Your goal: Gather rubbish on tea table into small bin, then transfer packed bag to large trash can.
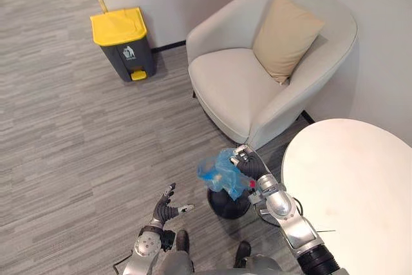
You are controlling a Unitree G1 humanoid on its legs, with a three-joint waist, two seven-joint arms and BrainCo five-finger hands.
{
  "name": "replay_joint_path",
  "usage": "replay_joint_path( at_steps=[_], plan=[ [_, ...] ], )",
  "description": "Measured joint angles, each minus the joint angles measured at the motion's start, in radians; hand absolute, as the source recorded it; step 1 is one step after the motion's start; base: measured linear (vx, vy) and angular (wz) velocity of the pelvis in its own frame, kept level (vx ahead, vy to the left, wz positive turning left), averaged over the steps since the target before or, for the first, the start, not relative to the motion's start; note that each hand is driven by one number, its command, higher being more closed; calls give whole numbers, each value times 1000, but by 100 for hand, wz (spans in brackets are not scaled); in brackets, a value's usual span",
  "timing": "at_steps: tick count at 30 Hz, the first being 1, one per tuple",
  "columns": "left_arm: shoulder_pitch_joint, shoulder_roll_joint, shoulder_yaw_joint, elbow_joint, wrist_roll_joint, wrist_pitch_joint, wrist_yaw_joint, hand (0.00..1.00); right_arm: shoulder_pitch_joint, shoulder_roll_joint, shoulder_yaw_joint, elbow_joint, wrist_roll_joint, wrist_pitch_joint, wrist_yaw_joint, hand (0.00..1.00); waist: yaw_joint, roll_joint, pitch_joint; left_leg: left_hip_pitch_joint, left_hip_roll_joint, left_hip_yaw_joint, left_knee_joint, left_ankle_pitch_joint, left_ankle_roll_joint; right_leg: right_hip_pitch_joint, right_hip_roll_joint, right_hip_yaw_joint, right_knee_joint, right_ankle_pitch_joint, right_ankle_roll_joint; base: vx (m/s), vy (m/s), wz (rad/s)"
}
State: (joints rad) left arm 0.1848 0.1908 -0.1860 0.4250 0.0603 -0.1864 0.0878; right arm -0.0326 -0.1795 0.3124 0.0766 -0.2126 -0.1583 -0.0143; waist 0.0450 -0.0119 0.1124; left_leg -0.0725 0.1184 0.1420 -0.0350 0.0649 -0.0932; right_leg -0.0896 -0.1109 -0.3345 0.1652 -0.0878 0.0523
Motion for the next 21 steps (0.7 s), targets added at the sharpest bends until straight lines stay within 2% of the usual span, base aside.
replay_joint_path(
  at_steps=[6, 13, 19, 21],
  plan=[
    [9, 5, -14, -119, 48, -49, 2, 0, 0, -46, 3, -60, 68, -34, 38, 100, -1, 7, -13, 32, 4, -5, -7, 3, 2, 38, 9, 6, -11, 1, -1, 10, -4, 1],
    [-1, 88, -55, -211, 163, -106, 11, 0, -1, -111, 70, -64, 168, -63, 86, 100, -2, 15, -48, 56, 8, -5, -40, 12, 1, 56, 20, 17, -18, 0, -2, -11, 0, 0],
    [-27, 116, -103, -232, 243, -111, 21, 0, -33, -140, 101, -64, 217, -64, 121, 100, -4, 22, -66, 70, 10, -1, -58, 22, -1, 58, 25, 34, -18, 1, -2, 6, -4, -3],
    [-65, 138, -149, -233, 281, -114, 21, 0, -74, -157, 134, -64, 243, -64, 128, 100, -5, 21, -68, 70, 11, -1, -58, 22, -1, 57, 27, 37, -18, 1, -3, 0, 0, 0]
  ],
)
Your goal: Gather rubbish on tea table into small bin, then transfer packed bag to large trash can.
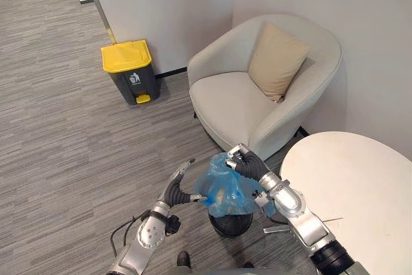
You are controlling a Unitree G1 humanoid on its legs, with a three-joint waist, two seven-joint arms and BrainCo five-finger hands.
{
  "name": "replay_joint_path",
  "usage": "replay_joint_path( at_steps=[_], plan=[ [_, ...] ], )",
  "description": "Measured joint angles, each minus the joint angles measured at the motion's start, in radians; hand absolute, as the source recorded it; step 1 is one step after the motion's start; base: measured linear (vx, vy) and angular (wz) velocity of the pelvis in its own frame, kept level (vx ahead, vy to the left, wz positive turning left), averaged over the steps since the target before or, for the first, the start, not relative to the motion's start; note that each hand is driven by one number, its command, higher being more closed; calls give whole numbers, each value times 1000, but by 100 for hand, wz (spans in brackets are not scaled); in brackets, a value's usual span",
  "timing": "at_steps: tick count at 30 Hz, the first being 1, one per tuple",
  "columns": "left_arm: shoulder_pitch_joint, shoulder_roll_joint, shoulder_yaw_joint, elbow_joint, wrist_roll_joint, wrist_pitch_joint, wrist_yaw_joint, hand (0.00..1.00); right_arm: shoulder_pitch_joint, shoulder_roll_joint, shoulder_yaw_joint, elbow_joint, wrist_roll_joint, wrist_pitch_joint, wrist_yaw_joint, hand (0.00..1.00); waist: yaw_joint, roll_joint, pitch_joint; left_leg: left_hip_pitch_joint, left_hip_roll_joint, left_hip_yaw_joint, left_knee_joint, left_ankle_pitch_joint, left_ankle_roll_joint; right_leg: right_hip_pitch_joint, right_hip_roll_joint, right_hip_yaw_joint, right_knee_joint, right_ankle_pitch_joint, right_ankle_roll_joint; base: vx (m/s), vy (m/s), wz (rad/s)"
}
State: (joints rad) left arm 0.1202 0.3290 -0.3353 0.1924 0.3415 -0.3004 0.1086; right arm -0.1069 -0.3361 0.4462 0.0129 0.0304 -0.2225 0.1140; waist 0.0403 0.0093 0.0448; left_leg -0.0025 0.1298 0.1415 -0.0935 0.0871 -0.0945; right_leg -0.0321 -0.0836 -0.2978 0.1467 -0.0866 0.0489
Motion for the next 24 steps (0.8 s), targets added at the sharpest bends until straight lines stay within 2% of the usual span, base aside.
replay_joint_path(
  at_steps=[6, 11, 18, 24],
  plan=[
    [-52, 4, -54, 1, 67, -1, 1, 0, -48, 13, 22, 0, 42, -1, 2, 100, 0, -6, -12, 0, 4, 1, 0, 0, 0, -1, 8, 30, -4, 0, -1, 0, 0, 0],
    [-93, -30, -77, 52, 115, 13, 3, 0, -91, 38, 44, 0, 90, -2, 24, 100, -1, -13, -18, 6, 8, 4, 0, 4, -4, -1, 15, 35, -13, 6, -8, 0, 0, 0],
    [-103, -76, -77, 123, 137, 50, 11, 0, -131, 72, 74, -6, 169, -1, 44, 100, -1, -26, -28, 13, 9, 13, 0, 4, -4, 1, 17, 48, -16, 8, -11, 0, 2, -4],
    [-113, -111, -77, 163, 144, 58, 27, 0, -153, 97, 116, -74, 237, 0, 65, 100, 0, -27, -33, 16, 11, 17, 0, 4, -4, 11, 21, 51, -37, 21, -12, 1, 1, -1]
  ],
)
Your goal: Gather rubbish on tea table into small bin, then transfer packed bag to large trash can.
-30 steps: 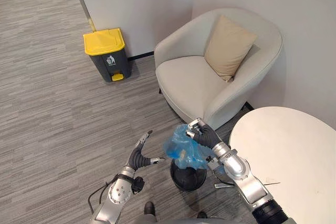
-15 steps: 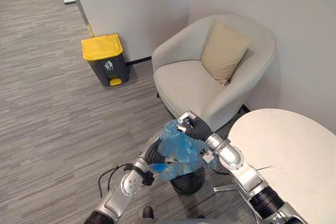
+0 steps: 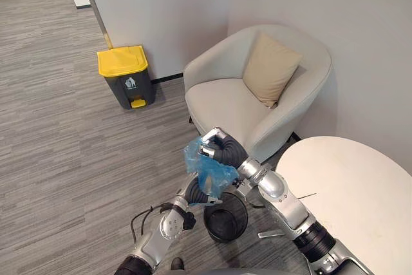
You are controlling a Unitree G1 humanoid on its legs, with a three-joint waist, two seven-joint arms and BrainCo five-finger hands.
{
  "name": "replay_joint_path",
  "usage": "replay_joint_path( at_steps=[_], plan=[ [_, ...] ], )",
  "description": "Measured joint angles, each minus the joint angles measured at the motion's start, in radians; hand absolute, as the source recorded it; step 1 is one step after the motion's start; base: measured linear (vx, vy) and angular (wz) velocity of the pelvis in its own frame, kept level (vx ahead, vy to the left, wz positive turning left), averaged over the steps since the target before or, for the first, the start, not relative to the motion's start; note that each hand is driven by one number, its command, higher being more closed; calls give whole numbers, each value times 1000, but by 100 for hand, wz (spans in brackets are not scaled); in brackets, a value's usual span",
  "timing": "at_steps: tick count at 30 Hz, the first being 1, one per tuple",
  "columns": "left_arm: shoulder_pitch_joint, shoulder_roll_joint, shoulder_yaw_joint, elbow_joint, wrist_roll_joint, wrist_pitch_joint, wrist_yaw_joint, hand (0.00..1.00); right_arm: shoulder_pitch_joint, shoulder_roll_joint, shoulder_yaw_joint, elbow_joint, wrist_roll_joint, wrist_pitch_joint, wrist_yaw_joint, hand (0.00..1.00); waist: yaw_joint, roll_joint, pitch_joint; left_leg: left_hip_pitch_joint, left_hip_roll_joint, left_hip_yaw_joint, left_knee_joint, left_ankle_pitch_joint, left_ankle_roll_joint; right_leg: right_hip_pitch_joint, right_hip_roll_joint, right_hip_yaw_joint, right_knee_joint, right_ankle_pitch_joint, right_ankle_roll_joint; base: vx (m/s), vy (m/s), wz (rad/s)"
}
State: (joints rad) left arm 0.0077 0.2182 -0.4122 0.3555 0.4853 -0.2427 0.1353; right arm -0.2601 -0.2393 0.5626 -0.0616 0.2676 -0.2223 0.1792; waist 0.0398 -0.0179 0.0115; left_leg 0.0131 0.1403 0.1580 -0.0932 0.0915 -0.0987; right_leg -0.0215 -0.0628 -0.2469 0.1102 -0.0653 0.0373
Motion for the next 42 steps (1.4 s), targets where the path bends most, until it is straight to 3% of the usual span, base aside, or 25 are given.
replay_joint_path(
  at_steps=[12, 21, 28, 29, 42],
  plan=[
    [-30, -31, -18, 20, 0, 23, 4, 0, -65, 21, 70, -2, 46, 14, -2, 100, 0, -1, -1, 3, 4, 2, 0, 0, 0, 18, 8, 1, -34, 17, -1, -2, 1, -1],
    [-36, -62, -15, 19, 11, 79, 68, 0, -73, 44, 128, 0, 57, 38, -2, 100, 1, -1, -2, 8, 5, -4, 0, 0, 0, 31, 11, -5, -47, 21, -2, 0, 0, 0],
    [-76, -83, -12, 17, 37, 83, 90, 0, -89, 70, 191, 14, 117, 54, -2, 100, 3, 3, -25, 11, 8, -4, 0, 1, -1, 37, 14, -6, -50, 21, -3, 0, 0, 0],
    [-85, -85, -14, 17, 37, 83, 91, 100, -95, 73, 203, 19, 120, 55, -2, 100, 3, 3, -25, 11, 9, -4, 0, 2, -3, 38, 15, -6, -51, 22, -5, 0, 0, 0],
    [-164, -89, -65, 30, 53, 112, 129, 100, -171, 75, 319, 44, 195, 73, -5, 100, 4, 4, -25, 3, 23, -11, 0, 8, -13, 37, 29, -12, -63, 31, -12, 0, 0, 0]
  ],
)
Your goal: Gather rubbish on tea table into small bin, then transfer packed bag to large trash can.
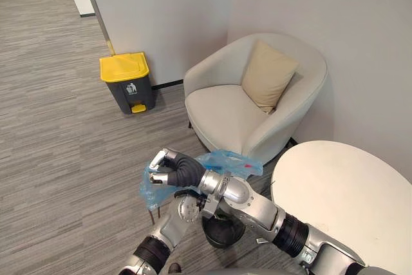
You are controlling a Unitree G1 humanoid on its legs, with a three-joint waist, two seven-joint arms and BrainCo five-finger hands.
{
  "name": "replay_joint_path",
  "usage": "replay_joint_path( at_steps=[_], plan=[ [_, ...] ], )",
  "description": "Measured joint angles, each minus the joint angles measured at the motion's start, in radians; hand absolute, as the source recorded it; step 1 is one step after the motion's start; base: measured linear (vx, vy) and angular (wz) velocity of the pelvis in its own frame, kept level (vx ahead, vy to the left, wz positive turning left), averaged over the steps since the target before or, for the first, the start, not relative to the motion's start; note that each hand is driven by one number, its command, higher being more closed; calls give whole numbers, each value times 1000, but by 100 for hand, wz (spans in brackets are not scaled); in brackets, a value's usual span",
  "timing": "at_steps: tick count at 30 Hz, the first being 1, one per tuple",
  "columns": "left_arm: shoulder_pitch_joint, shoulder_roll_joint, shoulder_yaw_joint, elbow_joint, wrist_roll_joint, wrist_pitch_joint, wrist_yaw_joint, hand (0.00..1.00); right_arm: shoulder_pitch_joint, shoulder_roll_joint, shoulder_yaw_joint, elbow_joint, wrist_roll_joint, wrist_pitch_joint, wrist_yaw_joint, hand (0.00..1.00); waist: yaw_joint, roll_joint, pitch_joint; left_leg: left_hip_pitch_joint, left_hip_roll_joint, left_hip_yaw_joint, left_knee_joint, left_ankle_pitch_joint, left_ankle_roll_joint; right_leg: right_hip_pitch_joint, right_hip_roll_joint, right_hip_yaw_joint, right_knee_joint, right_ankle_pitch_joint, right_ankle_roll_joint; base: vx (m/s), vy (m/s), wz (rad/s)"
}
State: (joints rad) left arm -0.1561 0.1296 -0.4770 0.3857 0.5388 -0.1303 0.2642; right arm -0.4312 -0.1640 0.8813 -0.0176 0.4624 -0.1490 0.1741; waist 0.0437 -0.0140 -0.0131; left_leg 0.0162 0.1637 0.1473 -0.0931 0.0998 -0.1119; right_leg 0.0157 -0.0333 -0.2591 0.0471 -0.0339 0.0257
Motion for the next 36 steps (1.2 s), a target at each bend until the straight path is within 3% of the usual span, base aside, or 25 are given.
replay_joint_path(
  at_steps=[13, 14, 17, 22, 28, 36],
  plan=[
    [-23, -1, -1, 16, -76, -8, 4, 100, -13, 1, 23, 0, -29, -2, 0, 100, -1, 9, 6, -1, 0, 0, 0, 0, 0, -2, 0, 0, 0, 0, 0, 0, 0, 0],
    [-23, -1, -1, 16, -77, -8, 3, 100, -10, 1, 23, 0, -46, -2, 0, 0, -1, 11, 7, -1, 0, 0, 0, 0, 0, -2, 0, 0, 0, 0, 0, 0, 0, 0],
    [-22, -1, 3, 16, -96, -10, 0, 100, 1, 3, 20, 0, -113, -14, -1, 0, -1, 15, 9, -1, 0, 1, 0, 0, 0, -2, 0, 1, 0, 0, 0, 0, 0, 0],
    [-10, -22, 17, 54, -99, -11, -2, 100, 54, 49, -20, 0, -316, -62, -25, 0, -3, 18, 12, -1, 0, 4, 0, 0, 0, -4, 0, 4, 0, 0, 0, 0, 0, -1],
    [41, -37, 62, 56, -135, -12, -2, 100, 93, 47, -95, -5, -537, -112, -78, 0, -4, 18, 12, 2, 0, 7, 0, -1, 0, -4, -1, 7, 3, -1, 1, 0, 0, 0],
    [75, -34, 147, 56, -158, -32, 1, 100, 115, -57, -161, -141, -753, -163, -133, 0, -3, 16, 12, 2, 0, 10, -1, -1, 0, -6, -1, 11, 3, -1, 1, 0, 0, 0]
  ],
)
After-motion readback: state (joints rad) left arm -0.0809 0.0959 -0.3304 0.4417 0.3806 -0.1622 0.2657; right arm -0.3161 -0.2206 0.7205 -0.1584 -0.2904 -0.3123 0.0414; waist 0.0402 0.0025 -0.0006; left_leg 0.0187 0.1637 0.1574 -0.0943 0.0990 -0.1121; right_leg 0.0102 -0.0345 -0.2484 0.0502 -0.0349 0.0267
